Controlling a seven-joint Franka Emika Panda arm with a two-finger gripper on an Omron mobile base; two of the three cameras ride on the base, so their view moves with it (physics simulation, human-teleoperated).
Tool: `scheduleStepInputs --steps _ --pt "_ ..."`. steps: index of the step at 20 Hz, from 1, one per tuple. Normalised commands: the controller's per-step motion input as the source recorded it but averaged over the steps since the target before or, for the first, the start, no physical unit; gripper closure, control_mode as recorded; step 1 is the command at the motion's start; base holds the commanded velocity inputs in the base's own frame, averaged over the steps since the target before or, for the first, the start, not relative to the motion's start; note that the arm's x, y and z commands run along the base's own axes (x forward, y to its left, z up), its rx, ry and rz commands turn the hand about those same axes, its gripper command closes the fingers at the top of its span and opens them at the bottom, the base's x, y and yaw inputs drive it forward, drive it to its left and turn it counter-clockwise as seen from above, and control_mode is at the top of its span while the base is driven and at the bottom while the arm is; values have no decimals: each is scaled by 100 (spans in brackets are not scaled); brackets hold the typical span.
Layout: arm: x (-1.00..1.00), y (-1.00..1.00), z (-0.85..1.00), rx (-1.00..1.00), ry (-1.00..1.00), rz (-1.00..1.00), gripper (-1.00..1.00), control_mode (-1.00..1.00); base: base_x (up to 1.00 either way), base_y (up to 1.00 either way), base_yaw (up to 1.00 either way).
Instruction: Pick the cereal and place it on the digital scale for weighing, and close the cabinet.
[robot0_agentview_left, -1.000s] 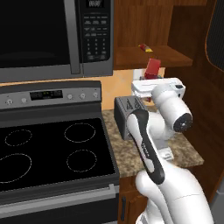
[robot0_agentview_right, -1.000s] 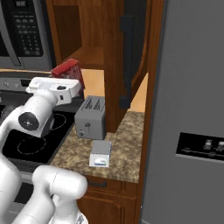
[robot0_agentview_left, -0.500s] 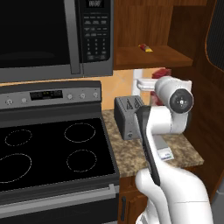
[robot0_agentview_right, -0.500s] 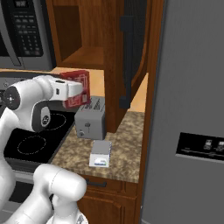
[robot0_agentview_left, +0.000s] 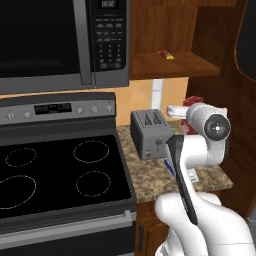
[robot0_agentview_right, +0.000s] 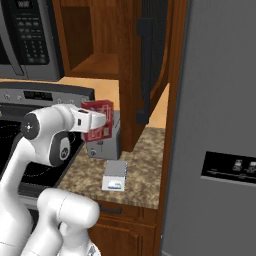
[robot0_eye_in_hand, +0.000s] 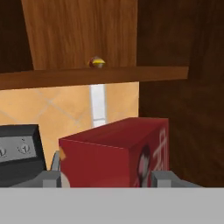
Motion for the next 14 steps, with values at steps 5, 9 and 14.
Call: scheduleStepInputs --steps 5,9,14 --pt "0 -10 -64 0 2 -7 100 -100 0 0 0" --pt "0 -10 -56 2 3 -10 100 -100 0 0 0" --pt "1 -3 -73 1 3 -8 100 -100 0 0 0"
